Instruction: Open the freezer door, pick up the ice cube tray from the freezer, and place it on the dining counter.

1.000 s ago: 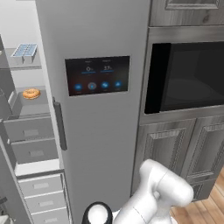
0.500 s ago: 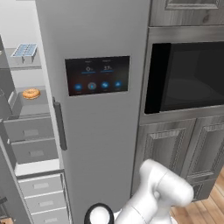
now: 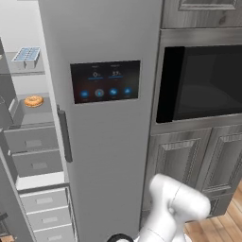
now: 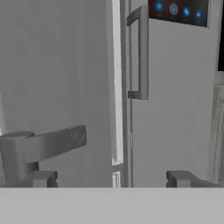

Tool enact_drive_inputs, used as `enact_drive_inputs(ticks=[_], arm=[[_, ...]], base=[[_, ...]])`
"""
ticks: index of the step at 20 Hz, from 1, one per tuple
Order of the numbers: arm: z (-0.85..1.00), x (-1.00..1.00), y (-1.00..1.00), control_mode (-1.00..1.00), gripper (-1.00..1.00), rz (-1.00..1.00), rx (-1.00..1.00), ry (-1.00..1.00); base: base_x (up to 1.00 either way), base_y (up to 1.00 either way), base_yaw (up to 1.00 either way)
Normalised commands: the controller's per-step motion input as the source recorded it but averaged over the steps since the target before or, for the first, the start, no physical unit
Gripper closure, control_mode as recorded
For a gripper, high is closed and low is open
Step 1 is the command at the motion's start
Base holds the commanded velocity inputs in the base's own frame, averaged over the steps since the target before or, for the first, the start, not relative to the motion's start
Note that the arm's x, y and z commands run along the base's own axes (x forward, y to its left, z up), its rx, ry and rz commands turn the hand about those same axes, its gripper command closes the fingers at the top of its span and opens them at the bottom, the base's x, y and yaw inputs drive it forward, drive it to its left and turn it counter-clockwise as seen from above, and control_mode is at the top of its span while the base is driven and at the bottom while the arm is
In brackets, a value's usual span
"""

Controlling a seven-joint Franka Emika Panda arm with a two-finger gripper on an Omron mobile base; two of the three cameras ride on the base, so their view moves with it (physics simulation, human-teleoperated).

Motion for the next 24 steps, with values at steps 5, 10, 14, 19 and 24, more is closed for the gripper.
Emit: enact_drive_inputs(ticks=[5, 10, 14, 19, 24], arm=[[0.42, 0.00, -1.00, -1.00, -1.00, 0.00, 0.16, 0.00], [0.37, 0.00, -1.00, -1.00, -1.00, 0.08, 0.18, 0.00], [0.10, 0.00, -1.00, -1.00, -1.00, 0.23, 0.16, 0.00], [0.00, 0.00, -1.00, -1.00, -1.00, 0.42, 0.13, 0.00], [0.00, 0.03, -0.90, -1.00, -1.00, 0.58, 0.06, -0.02]], base=[[0.00, 0.00, 0.00], [0.00, 0.00, 0.00], [0.00, 0.00, 0.00], [0.00, 0.00, 0.00], [0.00, 0.00, 0.00]])
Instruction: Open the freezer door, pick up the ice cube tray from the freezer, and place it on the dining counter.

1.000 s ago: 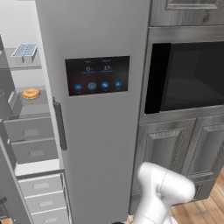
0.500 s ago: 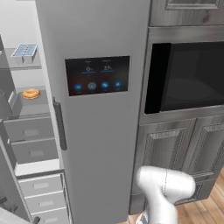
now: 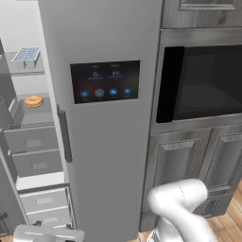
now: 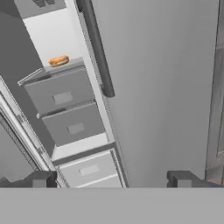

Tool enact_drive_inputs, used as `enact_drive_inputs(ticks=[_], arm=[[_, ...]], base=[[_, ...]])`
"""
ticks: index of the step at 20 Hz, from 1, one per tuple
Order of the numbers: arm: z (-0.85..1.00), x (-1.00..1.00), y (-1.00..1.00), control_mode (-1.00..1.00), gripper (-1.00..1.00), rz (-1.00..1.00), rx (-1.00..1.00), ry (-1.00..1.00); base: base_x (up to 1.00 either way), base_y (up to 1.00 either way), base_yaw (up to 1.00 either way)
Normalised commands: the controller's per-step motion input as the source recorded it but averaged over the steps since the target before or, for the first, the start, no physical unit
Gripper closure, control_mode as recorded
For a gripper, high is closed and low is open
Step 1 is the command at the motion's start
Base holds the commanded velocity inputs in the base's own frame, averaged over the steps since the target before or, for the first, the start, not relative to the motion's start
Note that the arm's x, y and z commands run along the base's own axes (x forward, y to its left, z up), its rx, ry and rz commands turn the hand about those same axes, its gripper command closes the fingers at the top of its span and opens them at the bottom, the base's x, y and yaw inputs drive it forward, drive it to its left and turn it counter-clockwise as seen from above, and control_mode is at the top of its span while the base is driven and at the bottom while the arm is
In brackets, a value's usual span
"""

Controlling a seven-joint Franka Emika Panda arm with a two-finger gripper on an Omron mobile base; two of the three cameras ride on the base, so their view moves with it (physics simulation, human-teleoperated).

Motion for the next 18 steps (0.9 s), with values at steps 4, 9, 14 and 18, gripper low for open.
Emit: enact_drive_inputs(ticks=[4, 9, 14, 18], arm=[[0.00, 0.13, -0.95, -1.00, -1.00, 0.55, 0.07, -0.03], [0.04, 0.25, -0.82, -1.00, -1.00, 0.50, 0.06, -0.02], [0.04, 0.34, -0.44, -1.00, -1.00, 0.42, 0.02, -0.04], [0.00, 0.29, -0.13, -1.00, -1.00, 0.46, 0.00, -0.05]], base=[[0.00, 0.00, 0.00], [0.00, 0.00, 0.00], [0.00, 0.00, 0.00], [0.00, 0.00, 0.00]])
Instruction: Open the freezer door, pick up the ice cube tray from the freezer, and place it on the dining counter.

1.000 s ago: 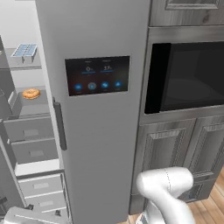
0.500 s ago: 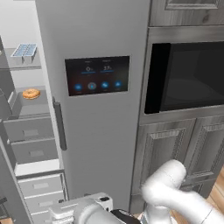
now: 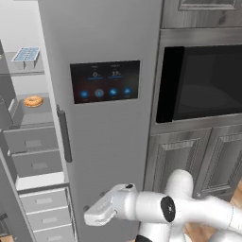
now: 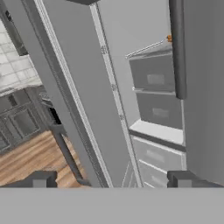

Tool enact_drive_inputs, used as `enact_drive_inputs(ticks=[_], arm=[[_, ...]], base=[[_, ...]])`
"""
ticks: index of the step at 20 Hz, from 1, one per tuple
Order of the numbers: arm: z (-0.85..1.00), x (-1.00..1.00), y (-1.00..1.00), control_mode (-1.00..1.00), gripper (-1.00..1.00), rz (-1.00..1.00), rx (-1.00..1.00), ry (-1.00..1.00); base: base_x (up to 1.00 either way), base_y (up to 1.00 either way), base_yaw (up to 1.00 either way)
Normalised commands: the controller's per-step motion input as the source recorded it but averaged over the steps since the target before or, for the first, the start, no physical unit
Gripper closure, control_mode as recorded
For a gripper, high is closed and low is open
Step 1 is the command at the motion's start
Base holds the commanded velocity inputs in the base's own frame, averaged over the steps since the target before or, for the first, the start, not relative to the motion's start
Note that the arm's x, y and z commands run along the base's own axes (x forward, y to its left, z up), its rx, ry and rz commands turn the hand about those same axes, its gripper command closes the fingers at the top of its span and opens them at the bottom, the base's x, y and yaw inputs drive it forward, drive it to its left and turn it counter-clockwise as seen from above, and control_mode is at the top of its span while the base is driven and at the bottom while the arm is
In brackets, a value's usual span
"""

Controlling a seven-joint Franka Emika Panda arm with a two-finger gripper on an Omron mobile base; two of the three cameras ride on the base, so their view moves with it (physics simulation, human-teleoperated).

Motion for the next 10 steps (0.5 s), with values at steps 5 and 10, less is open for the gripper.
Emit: enact_drive_inputs(ticks=[5, 10], arm=[[0.00, 0.15, 0.00, -1.00, -1.00, 0.45, 0.00, -0.12], [0.00, 0.18, 0.20, -1.00, -1.00, 0.17, 0.02, -0.20]], base=[[0.00, 0.00, 0.00], [0.00, 0.00, 0.00]])
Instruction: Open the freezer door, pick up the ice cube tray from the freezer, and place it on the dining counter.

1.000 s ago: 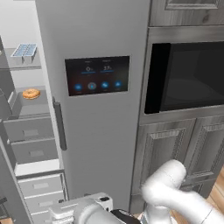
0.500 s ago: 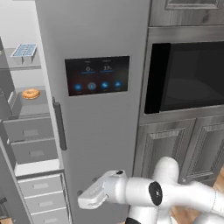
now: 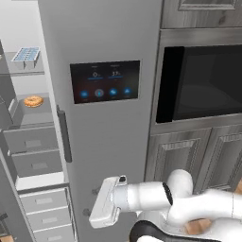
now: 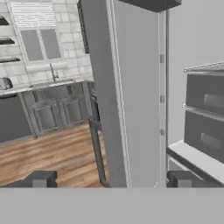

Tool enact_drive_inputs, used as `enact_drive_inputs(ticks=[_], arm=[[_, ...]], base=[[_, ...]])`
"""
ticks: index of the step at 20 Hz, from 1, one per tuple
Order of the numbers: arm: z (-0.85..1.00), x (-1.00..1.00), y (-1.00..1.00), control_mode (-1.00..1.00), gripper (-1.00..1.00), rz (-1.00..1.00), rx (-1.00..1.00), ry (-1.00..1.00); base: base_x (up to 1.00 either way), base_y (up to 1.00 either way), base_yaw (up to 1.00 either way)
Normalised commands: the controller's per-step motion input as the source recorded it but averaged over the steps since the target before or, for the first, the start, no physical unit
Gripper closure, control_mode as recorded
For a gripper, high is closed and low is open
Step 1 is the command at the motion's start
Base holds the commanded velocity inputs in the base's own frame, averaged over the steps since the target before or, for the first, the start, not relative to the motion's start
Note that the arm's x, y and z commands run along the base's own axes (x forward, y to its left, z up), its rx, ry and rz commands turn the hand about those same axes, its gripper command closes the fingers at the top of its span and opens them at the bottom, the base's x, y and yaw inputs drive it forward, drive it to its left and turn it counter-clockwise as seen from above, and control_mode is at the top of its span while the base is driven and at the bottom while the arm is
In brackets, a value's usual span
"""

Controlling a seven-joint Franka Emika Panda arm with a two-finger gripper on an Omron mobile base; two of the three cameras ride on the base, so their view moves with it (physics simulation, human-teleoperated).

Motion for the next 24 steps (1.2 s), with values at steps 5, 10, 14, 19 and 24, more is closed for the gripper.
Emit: enact_drive_inputs(ticks=[5, 10, 14, 19, 24], arm=[[0.01, 0.30, 0.06, -1.00, -1.00, 0.07, 0.10, -0.19], [0.06, 0.24, 0.11, -1.00, -1.00, 0.11, 0.08, -0.15], [0.02, 0.25, 0.10, -1.00, -1.00, 0.17, 0.06, -0.06], [0.00, 0.12, 0.32, -1.00, -1.00, 0.17, 0.01, -0.04], [0.05, 0.21, 0.51, -1.00, -1.00, 0.03, 0.00, 0.00]], base=[[0.00, 0.00, 0.00], [0.00, 0.00, 0.00], [0.00, 0.00, 0.00], [0.00, 0.00, 0.00], [0.00, 0.00, 0.00]])
